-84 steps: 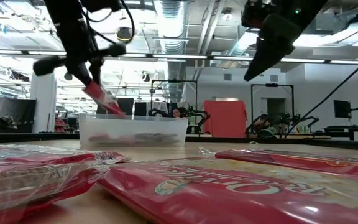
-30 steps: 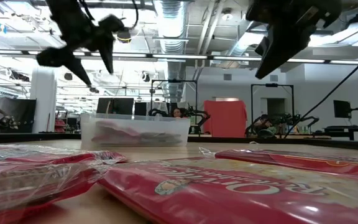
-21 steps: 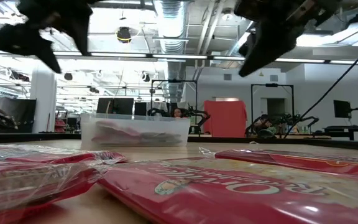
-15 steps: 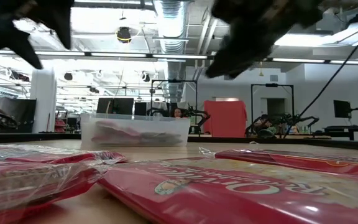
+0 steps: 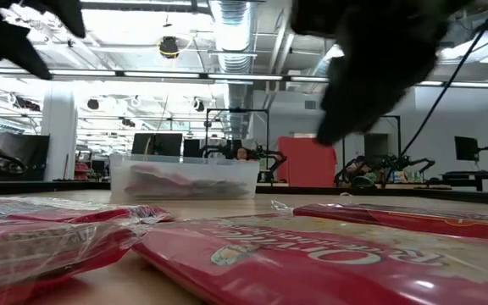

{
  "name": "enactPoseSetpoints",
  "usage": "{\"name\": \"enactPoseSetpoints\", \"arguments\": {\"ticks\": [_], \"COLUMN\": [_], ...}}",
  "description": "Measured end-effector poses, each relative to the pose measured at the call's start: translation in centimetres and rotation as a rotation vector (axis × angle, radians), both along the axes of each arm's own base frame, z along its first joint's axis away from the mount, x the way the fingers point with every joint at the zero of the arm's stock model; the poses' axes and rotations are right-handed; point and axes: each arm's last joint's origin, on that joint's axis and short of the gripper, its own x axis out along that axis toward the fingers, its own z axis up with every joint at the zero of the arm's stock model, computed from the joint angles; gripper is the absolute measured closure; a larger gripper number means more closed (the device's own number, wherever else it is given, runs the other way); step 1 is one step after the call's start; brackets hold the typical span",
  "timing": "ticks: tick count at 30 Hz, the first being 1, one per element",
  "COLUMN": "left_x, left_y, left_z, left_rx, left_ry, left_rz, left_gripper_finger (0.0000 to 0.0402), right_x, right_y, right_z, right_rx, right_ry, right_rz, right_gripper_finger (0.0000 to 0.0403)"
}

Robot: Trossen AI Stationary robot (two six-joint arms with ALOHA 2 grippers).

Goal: Sort popcorn bags into baskets
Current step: Put the red popcorn bag into the transparent bin

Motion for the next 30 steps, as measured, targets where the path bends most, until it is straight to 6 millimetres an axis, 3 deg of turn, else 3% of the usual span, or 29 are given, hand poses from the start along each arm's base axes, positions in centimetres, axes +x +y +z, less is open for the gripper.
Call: {"name": "enactPoseSetpoints", "arguments": {"ticks": [3, 7, 14, 20, 30], "left_x": [1.9, 4.8, 8.9, 10.1, 10.4], "left_y": [-0.6, -0.6, 0.8, 1.9, 2.3], "left_z": [-0.8, -2.4, -4.5, -5.5, -5.4], "left_rx": [0.024, 0.034, 0.014, -0.017, -0.032], "left_ry": [-0.030, -0.046, -0.092, -0.081, -0.092], "left_rz": [-0.047, -0.126, -0.170, -0.151, -0.118], "left_gripper_finger": [0.0157, 0.0157, 0.0157, 0.0157, 0.0157], "right_x": [-2.1, -4.5, -5.8, -4.7, -0.8], "right_y": [1.2, 3.0, 4.0, 1.6, -4.7], "right_z": [0.7, -0.1, -1.2, -1.8, -1.4], "right_rx": [-0.032, -0.078, -0.113, -0.195, -0.266], "right_ry": [0.069, 0.181, 0.214, 0.202, 0.134], "right_rz": [-0.089, -0.161, -0.208, -0.227, -0.193], "right_gripper_finger": [0.0390, 0.0393, 0.0385, 0.0392, 0.0388]}}
